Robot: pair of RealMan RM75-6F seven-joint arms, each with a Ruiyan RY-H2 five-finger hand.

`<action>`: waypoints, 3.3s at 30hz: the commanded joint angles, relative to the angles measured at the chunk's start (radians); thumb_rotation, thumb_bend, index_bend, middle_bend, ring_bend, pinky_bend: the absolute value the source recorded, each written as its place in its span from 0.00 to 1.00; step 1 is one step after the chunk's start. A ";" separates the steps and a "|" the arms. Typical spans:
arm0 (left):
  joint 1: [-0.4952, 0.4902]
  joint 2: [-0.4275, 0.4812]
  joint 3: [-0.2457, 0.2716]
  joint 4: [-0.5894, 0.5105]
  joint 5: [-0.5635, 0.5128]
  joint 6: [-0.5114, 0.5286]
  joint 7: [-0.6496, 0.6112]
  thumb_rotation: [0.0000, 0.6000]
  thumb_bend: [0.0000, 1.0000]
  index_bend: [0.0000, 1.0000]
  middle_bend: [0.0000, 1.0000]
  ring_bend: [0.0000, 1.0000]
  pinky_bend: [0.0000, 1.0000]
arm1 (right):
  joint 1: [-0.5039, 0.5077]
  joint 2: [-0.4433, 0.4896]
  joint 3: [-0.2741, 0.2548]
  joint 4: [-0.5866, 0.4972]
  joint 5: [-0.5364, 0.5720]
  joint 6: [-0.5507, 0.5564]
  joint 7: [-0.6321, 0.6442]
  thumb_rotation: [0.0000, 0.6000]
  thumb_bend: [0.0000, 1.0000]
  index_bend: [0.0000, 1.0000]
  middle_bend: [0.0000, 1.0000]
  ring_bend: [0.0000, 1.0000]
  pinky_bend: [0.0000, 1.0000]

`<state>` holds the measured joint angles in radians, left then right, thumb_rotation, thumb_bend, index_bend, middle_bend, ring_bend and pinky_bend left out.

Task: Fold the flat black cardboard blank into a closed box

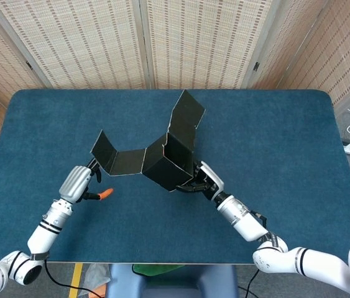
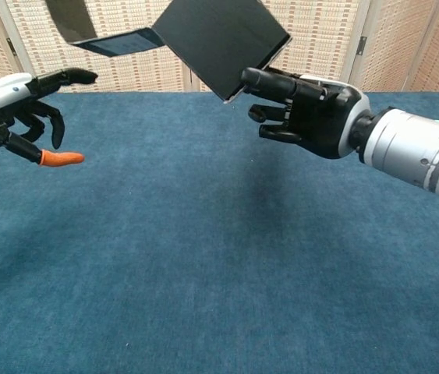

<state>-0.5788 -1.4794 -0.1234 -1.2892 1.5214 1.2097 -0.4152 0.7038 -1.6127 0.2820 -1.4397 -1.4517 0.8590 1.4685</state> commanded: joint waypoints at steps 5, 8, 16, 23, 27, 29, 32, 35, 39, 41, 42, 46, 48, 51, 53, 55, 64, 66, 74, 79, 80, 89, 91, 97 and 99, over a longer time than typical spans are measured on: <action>-0.018 -0.040 -0.025 0.043 0.062 0.106 0.000 1.00 0.23 0.00 0.00 0.56 0.92 | 0.020 -0.022 -0.017 0.000 -0.002 -0.001 -0.017 1.00 0.37 0.44 0.53 0.68 1.00; -0.024 -0.047 -0.046 0.052 0.066 0.140 0.010 1.00 0.25 0.00 0.00 0.56 0.91 | 0.024 -0.028 -0.031 0.002 0.000 -0.007 -0.025 1.00 0.37 0.44 0.52 0.68 1.00; -0.034 -0.034 -0.066 0.047 0.084 0.193 0.039 1.00 0.26 0.01 0.02 0.56 0.91 | 0.042 -0.050 -0.058 0.018 0.005 -0.028 -0.064 1.00 0.37 0.44 0.53 0.68 1.00; -0.032 0.014 -0.039 0.000 0.112 0.195 0.032 1.00 0.26 0.02 0.03 0.56 0.91 | 0.053 -0.060 -0.065 0.025 0.018 -0.042 -0.100 1.00 0.37 0.44 0.52 0.68 1.00; -0.030 0.031 -0.026 -0.033 0.121 0.196 0.014 1.00 0.26 0.02 0.03 0.56 0.91 | 0.061 -0.070 -0.072 0.030 0.020 -0.054 -0.122 1.00 0.37 0.44 0.52 0.68 1.00; -0.031 0.033 -0.026 -0.046 0.116 0.193 0.000 1.00 0.26 0.02 0.03 0.56 0.91 | 0.065 -0.076 -0.078 0.034 0.017 -0.059 -0.130 1.00 0.37 0.44 0.53 0.68 1.00; -0.035 0.032 -0.030 -0.058 0.106 0.185 -0.006 1.00 0.26 0.02 0.03 0.56 0.91 | 0.071 -0.089 -0.087 0.042 0.012 -0.066 -0.140 1.00 0.37 0.44 0.53 0.68 1.00; -0.038 0.029 -0.032 -0.061 0.103 0.183 -0.002 1.00 0.26 0.02 0.03 0.56 0.91 | 0.074 -0.099 -0.096 0.049 0.003 -0.064 -0.149 1.00 0.37 0.44 0.53 0.68 1.00; -0.043 0.041 -0.020 -0.072 0.117 0.174 -0.004 1.00 0.26 0.02 0.04 0.56 0.91 | 0.078 -0.107 -0.105 0.058 -0.001 -0.066 -0.159 1.00 0.37 0.44 0.53 0.68 1.00; -0.047 0.049 -0.010 -0.073 0.132 0.171 -0.002 1.00 0.26 0.02 0.05 0.56 0.91 | 0.080 -0.109 -0.107 0.065 -0.002 -0.067 -0.170 1.00 0.37 0.44 0.53 0.68 1.00; -0.048 0.052 -0.007 -0.073 0.139 0.173 0.001 1.00 0.26 0.03 0.06 0.56 0.91 | 0.083 -0.111 -0.109 0.068 -0.001 -0.070 -0.179 1.00 0.37 0.44 0.53 0.68 1.00; -0.059 0.060 0.009 -0.061 0.173 0.175 -0.010 1.00 0.26 0.09 0.12 0.56 0.91 | 0.093 -0.113 -0.111 0.073 0.004 -0.087 -0.205 1.00 0.37 0.44 0.53 0.68 1.00; -0.066 0.061 0.022 -0.040 0.200 0.181 -0.009 1.00 0.25 0.15 0.16 0.56 0.91 | 0.100 -0.113 -0.112 0.076 0.008 -0.098 -0.222 1.00 0.37 0.44 0.53 0.68 1.00; -0.077 0.046 0.038 0.008 0.241 0.196 0.005 1.00 0.25 0.24 0.22 0.57 0.91 | 0.109 -0.118 -0.115 0.084 0.014 -0.114 -0.252 1.00 0.37 0.44 0.53 0.68 1.00; -0.084 0.027 0.049 0.050 0.265 0.207 0.011 1.00 0.25 0.30 0.25 0.57 0.91 | 0.115 -0.122 -0.117 0.092 0.019 -0.127 -0.271 1.00 0.37 0.44 0.53 0.68 1.00; -0.090 -0.003 0.064 0.112 0.293 0.224 0.013 1.00 0.26 0.34 0.28 0.58 0.91 | 0.121 -0.131 -0.117 0.106 0.027 -0.136 -0.298 1.00 0.37 0.44 0.53 0.68 1.00; -0.095 -0.172 0.131 0.409 0.363 0.309 -0.061 1.00 0.26 0.42 0.36 0.60 0.91 | 0.138 -0.181 -0.110 0.176 0.069 -0.169 -0.408 1.00 0.37 0.44 0.53 0.68 1.00; -0.093 -0.210 0.142 0.474 0.365 0.321 -0.078 1.00 0.26 0.43 0.37 0.60 0.91 | 0.140 -0.197 -0.110 0.198 0.075 -0.173 -0.432 1.00 0.37 0.44 0.53 0.68 1.00; -0.090 -0.326 0.180 0.682 0.354 0.319 -0.137 1.00 0.25 0.43 0.38 0.61 0.90 | 0.154 -0.263 -0.103 0.293 0.094 -0.191 -0.506 1.00 0.37 0.44 0.53 0.68 1.00; -0.082 -0.397 0.207 0.818 0.354 0.329 -0.159 1.00 0.26 0.43 0.38 0.61 0.90 | 0.167 -0.307 -0.095 0.361 0.108 -0.201 -0.571 1.00 0.37 0.44 0.53 0.68 1.00; -0.082 -0.407 0.212 0.841 0.354 0.332 -0.159 1.00 0.26 0.43 0.39 0.61 0.90 | 0.168 -0.312 -0.092 0.369 0.112 -0.203 -0.582 1.00 0.37 0.44 0.53 0.68 1.00; -0.086 -0.459 0.253 0.981 0.359 0.342 -0.129 1.00 0.26 0.55 0.50 0.62 0.89 | 0.166 -0.334 -0.072 0.377 0.137 -0.201 -0.662 1.00 0.37 0.44 0.53 0.68 1.00; -0.090 -0.463 0.265 0.998 0.363 0.345 -0.107 1.00 0.26 0.58 0.52 0.62 0.89 | 0.163 -0.332 -0.069 0.362 0.141 -0.201 -0.677 1.00 0.37 0.44 0.53 0.68 1.00; -0.097 -0.460 0.283 1.017 0.363 0.371 -0.082 1.00 0.26 0.61 0.57 0.64 0.88 | 0.152 -0.312 -0.056 0.310 0.167 -0.198 -0.736 1.00 0.37 0.44 0.53 0.68 1.00; -0.099 -0.459 0.284 1.019 0.359 0.382 -0.081 1.00 0.26 0.65 0.60 0.64 0.88 | 0.146 -0.303 -0.051 0.288 0.179 -0.199 -0.751 1.00 0.37 0.44 0.53 0.68 1.00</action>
<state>-0.6763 -1.9392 0.1590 -0.2715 1.8824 1.5879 -0.4964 0.8554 -1.9240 0.2254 -1.1371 -1.2825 0.6600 0.7296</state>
